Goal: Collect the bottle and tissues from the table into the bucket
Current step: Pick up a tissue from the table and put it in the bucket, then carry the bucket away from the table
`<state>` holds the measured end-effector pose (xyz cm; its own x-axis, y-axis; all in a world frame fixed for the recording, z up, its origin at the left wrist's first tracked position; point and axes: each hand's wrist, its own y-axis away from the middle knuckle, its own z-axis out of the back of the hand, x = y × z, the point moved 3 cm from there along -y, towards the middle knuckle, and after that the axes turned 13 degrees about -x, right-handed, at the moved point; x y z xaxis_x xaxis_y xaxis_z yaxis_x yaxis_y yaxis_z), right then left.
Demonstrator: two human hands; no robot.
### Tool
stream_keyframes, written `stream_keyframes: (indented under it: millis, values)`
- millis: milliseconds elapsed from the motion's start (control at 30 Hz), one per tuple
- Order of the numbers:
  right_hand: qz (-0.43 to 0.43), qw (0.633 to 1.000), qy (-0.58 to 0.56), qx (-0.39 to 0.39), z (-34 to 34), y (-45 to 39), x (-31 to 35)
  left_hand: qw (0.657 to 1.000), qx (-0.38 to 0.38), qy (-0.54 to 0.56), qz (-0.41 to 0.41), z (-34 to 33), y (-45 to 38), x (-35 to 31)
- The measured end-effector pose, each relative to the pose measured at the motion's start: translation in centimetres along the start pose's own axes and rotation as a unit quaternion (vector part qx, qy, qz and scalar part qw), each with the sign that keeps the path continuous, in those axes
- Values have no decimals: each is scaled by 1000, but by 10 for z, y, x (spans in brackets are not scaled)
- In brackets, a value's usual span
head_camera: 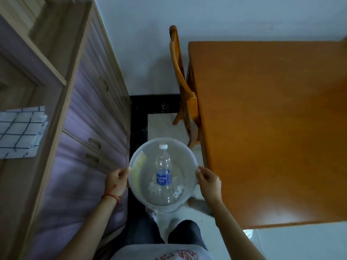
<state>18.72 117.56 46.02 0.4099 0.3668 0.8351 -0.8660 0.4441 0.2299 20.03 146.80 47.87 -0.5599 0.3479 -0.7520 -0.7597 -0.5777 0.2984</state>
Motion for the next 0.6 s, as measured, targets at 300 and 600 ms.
stream_keyframes:
  millis: [300, 600]
  values:
    - [-1, 1000, 3, 26, 29, 61, -28, 1000, -28, -3, 9, 26, 73, 41]
    - [-47, 998, -4, -44, 47, 135, -73, 998, 22, -42, -37, 37, 114, 63]
